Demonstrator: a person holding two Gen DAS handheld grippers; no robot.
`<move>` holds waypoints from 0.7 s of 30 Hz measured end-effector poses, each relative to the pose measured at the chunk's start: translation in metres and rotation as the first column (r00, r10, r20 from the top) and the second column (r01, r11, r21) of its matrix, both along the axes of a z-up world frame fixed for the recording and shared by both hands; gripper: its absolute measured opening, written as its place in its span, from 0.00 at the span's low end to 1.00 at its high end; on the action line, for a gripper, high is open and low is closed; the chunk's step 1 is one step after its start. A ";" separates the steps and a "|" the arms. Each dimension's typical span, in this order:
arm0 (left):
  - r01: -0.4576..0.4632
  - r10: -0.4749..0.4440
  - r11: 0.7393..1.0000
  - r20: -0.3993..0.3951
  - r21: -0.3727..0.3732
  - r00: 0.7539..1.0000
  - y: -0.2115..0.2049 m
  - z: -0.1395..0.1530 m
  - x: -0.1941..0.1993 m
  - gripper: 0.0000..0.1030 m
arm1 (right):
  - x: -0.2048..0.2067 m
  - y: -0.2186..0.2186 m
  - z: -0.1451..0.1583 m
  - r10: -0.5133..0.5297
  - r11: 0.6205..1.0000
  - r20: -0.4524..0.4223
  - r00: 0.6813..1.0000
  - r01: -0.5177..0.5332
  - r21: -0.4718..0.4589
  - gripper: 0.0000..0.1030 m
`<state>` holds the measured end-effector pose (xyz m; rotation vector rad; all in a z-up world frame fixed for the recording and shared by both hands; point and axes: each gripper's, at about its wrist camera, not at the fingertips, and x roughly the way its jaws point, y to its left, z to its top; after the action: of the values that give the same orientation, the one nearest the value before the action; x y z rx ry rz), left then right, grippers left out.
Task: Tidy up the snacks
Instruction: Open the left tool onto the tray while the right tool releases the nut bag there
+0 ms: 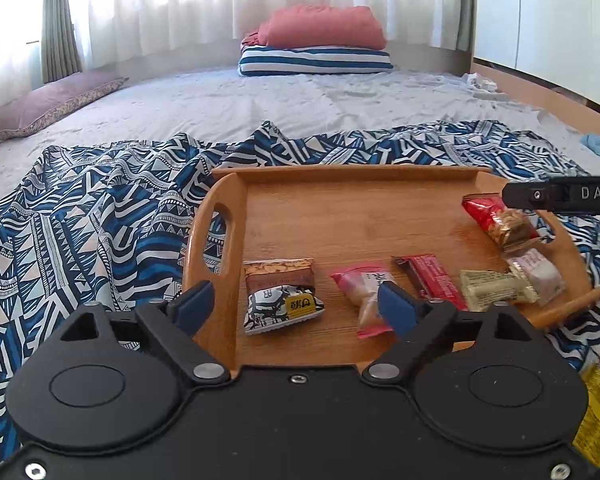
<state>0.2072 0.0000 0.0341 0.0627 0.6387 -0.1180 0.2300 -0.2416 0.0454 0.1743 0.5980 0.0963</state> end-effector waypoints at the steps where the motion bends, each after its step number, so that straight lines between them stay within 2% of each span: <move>1: 0.004 -0.004 1.000 0.000 -0.004 1.000 0.000 0.003 -0.003 0.90 | -0.005 0.001 0.002 0.009 1.000 0.005 1.000 -0.009 -0.005 0.88; 7: 0.054 -0.054 0.998 0.014 -0.013 0.998 -0.006 0.018 -0.034 0.96 | -0.038 0.006 0.013 0.060 0.997 0.032 0.998 -0.058 -0.056 0.93; 12: 0.088 -0.088 0.996 0.022 -0.022 0.996 -0.011 0.024 -0.064 0.97 | -0.071 0.009 0.019 0.100 0.990 0.063 0.993 -0.094 -0.102 0.99; 21: 0.120 -0.119 0.993 0.027 -0.023 0.993 -0.018 0.018 -0.110 0.99 | -0.123 0.010 0.014 0.145 0.970 0.095 0.985 -0.122 -0.212 1.00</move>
<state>0.0974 -0.0178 0.0520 0.0782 0.6075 -0.2402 0.1066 -0.2316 0.0590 -0.0722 0.5053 0.1727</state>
